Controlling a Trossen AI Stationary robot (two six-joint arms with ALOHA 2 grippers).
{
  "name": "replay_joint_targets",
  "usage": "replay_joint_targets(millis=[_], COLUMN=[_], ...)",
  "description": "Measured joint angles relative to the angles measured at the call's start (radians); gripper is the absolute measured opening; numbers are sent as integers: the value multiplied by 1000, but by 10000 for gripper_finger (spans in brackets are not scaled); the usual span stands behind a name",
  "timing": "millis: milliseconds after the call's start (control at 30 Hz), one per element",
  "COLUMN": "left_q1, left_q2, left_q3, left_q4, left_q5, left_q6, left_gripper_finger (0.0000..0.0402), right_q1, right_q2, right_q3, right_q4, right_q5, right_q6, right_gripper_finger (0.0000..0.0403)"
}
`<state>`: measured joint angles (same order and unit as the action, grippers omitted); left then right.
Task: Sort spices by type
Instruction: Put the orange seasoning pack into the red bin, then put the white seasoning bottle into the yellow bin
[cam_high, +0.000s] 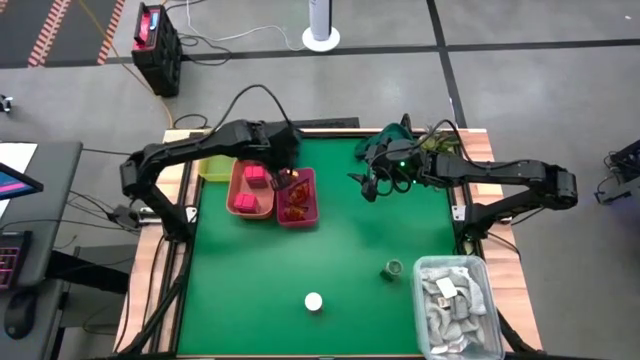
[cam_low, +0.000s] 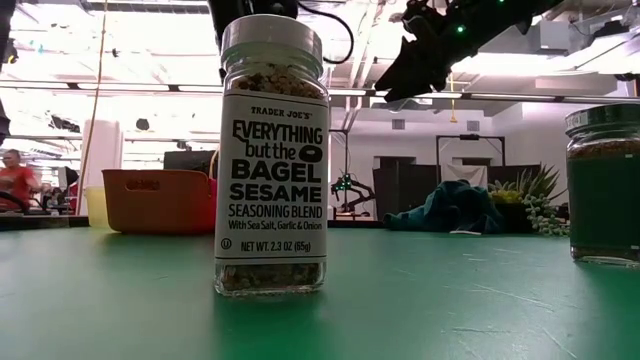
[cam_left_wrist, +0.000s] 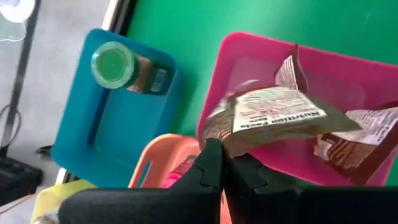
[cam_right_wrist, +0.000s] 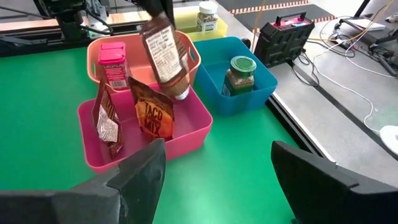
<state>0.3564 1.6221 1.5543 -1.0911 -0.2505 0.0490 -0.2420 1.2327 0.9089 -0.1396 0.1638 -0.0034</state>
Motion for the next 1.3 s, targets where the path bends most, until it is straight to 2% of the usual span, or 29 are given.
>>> replay_joint_targets(millis=[300, 633, 1067, 1167, 1300], left_q1=[-2, -22, -29, -35, -62], left_q2=[4, 4, 4, -10, -42], left_q3=[-93, -211, -211, -187, -143], left_q4=[34, 127, 163, 159, 169], left_q5=[43, 40, 22, 14, -48], left_q6=[-18, -26, -34, -2, 50], left_gripper_finger=[0, 7, 122, 140, 148], right_q1=[0, 0, 0, 0, 0], right_q2=[0, 0, 0, 0, 0], right_q3=[0, 0, 0, 0, 0], right_q4=[-2, -2, -4, -7, -10], right_q5=[0, 0, 0, 0, 0], right_q6=[0, 3, 3, 3, 3], right_gripper_finger=[317, 317, 317, 317, 317])
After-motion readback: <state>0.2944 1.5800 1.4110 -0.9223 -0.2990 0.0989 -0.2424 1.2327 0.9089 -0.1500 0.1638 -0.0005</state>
